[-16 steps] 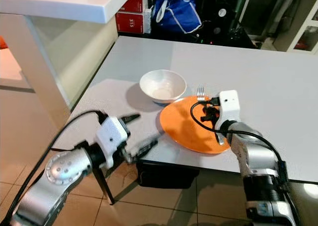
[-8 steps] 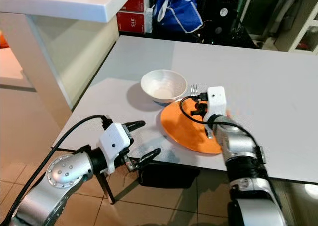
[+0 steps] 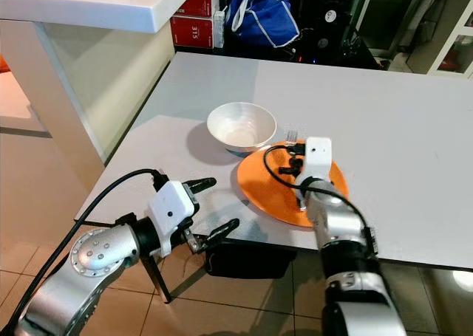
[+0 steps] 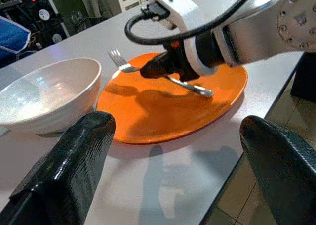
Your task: Setting the table
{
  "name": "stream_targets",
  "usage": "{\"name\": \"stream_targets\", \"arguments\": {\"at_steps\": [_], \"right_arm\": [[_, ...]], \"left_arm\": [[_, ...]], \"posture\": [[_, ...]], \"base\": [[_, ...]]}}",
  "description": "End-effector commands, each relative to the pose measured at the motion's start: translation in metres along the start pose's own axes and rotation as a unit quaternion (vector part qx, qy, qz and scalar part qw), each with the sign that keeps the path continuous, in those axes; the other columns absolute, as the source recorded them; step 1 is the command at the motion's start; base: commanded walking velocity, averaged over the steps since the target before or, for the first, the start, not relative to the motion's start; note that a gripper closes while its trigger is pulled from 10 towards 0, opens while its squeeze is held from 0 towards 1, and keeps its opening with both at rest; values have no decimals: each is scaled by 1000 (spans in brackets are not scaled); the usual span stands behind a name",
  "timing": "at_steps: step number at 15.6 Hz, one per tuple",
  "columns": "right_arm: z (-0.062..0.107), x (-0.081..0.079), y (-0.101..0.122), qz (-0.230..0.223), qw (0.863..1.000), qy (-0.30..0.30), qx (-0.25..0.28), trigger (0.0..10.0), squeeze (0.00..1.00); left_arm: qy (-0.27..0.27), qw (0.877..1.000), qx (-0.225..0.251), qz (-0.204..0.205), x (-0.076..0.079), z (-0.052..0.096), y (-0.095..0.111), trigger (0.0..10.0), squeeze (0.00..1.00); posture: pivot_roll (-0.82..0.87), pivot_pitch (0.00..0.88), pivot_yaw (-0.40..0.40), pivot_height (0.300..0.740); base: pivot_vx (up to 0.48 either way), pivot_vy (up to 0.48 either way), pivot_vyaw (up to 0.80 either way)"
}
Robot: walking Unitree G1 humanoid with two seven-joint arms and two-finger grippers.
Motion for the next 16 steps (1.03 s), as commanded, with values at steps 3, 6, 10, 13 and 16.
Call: {"name": "stream_targets", "arguments": {"at_steps": [3, 6, 10, 13, 16], "right_arm": [[2, -10, 3, 12, 1000, 7, 16, 10000, 0], [2, -19, 2, 16, 1000, 12, 16, 10000, 0], [2, -20, -5, 23, 1000, -1, 2, 10000, 0], [3, -18, -11, 30, 999, -12, -10, 10000, 0], [3, -15, -14, 39, 999, -22, -20, 10000, 0]], "left_arm": [[-4, 1000, -8, -2, 0, 1, -2, 10000, 0], [-4, 1000, -11, 0, 1, 3, -4, 10000, 0], [-4, 1000, -13, 2, 2, 4, -5, 10000, 0], [-7, 1000, -15, 3, 4, 5, -5, 10000, 0], [-11, 1000, -16, 3, 6, 4, -5, 10000, 0]], "posture": [[-132, 13, -4, 740], [-129, 16, -9, 740], [-127, 20, -11, 740], [-127, 21, -6, 740], [-129, 21, -3, 740]], "base": [[0, 0, 0], [0, 0, 0], [0, 0, 0], [0, 0, 0], [0, 0, 0]]}}
Point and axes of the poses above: a point about 5 cm out from each wrist's last joint towards the gripper, its own z axis pointing back from the gripper into the wrist, its own y axis along the axis of the wrist's last joint, x = y × z, the point moved 4 cm from there along -z, pointing out of the wrist towards the gripper, and after that the axes turned 1 degree about z, right-handed, at the moved point
